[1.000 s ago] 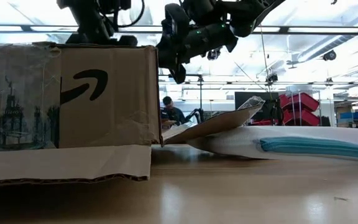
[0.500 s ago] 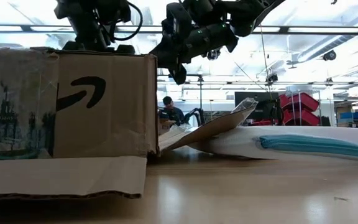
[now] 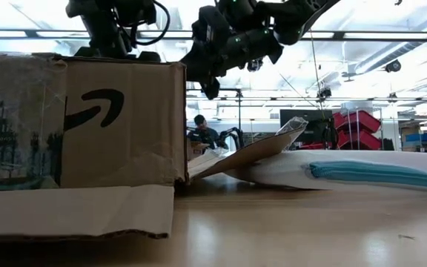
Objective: Unpack boxes
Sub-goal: Break down the box using the red cutter
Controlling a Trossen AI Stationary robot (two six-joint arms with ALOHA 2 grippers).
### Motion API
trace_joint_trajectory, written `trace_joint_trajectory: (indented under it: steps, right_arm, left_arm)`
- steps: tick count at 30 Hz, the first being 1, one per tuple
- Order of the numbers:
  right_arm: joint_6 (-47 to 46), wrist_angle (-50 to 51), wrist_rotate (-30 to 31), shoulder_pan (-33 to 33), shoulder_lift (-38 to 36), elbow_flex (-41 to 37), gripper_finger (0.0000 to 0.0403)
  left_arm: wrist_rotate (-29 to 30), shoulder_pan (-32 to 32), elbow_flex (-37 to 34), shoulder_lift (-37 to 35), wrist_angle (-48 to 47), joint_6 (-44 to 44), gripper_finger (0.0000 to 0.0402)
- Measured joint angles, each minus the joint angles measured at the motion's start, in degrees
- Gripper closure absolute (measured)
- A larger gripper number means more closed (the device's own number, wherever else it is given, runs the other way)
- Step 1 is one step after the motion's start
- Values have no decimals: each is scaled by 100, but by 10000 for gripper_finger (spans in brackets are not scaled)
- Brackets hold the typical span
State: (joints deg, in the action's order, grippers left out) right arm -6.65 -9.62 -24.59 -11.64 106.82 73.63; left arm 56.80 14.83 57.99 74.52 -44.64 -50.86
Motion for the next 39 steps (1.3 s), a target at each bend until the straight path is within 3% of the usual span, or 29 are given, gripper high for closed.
trace_joint_trajectory:
  steps: [17, 30, 39]
  right_arm:
    - [-121, -378, -39, 90, 825, 22, 403]
    - [-272, -314, -53, 90, 838, 20, 403]
    - [-340, -291, -110, 87, 843, 13, 403]
  left_arm:
    - [-111, 3, 114, 4, -33, 17, 369]
    - [-91, -2, 307, 2, -701, -292, 369]
    - [-83, 0, 305, 165, -640, -520, 369]
